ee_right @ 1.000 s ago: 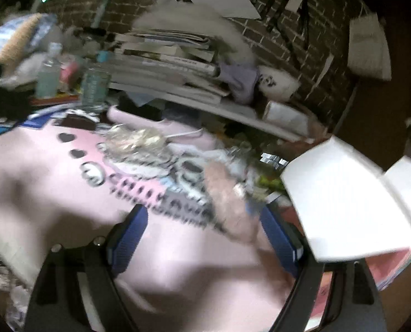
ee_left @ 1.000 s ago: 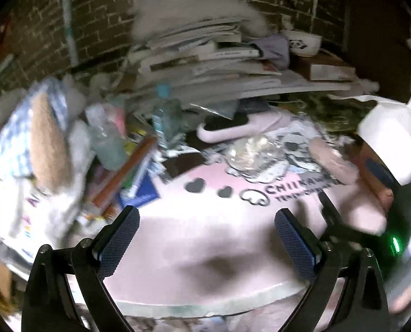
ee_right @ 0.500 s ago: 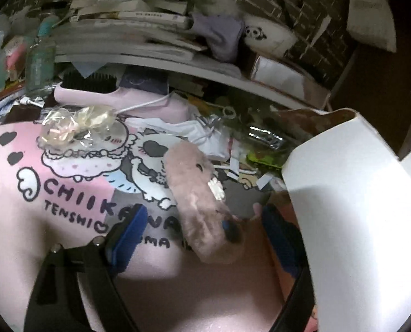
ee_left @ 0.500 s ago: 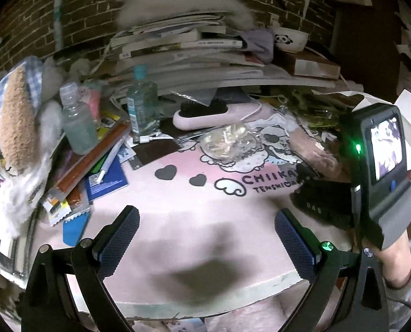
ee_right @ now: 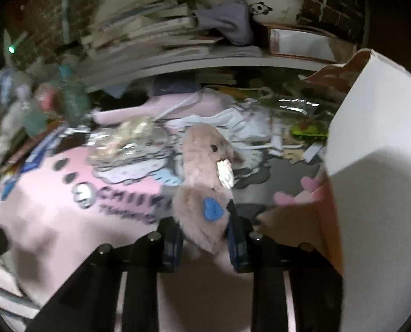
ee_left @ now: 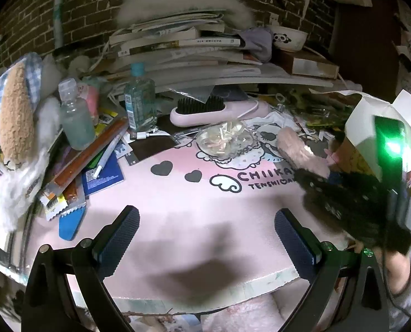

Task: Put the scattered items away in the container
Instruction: 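Grasp the pink fuzzy plush with blue dot using the right gripper, then carry the pink plush into the white box and open the right gripper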

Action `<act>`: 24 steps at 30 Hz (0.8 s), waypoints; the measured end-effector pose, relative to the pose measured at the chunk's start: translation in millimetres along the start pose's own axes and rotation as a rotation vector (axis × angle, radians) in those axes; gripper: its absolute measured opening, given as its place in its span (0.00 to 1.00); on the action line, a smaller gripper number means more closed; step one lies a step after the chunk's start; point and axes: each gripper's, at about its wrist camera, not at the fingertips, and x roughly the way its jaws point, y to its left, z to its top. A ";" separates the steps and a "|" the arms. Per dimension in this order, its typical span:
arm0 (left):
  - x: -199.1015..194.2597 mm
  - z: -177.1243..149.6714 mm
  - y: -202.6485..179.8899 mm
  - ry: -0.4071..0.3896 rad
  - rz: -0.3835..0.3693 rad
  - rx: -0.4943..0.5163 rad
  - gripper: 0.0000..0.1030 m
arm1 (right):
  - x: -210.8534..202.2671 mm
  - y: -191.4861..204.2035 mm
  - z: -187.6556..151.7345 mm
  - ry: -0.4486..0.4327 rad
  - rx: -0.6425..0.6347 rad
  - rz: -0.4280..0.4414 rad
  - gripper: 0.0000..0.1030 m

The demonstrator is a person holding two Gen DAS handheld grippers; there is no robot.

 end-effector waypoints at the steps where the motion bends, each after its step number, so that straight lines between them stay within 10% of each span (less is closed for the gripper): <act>1: -0.2 -0.1 -0.4 0.000 -0.001 0.001 0.95 | -3.2 0.8 -2.4 -0.006 0.003 0.020 0.22; 17: 3.1 -5.0 3.8 0.037 0.040 -0.025 0.95 | -77.6 28.2 -6.5 -0.128 -0.065 0.287 0.22; 24: 4.0 -2.2 -6.7 0.024 0.034 -0.026 0.95 | -127.0 14.0 12.3 -0.223 -0.092 0.247 0.22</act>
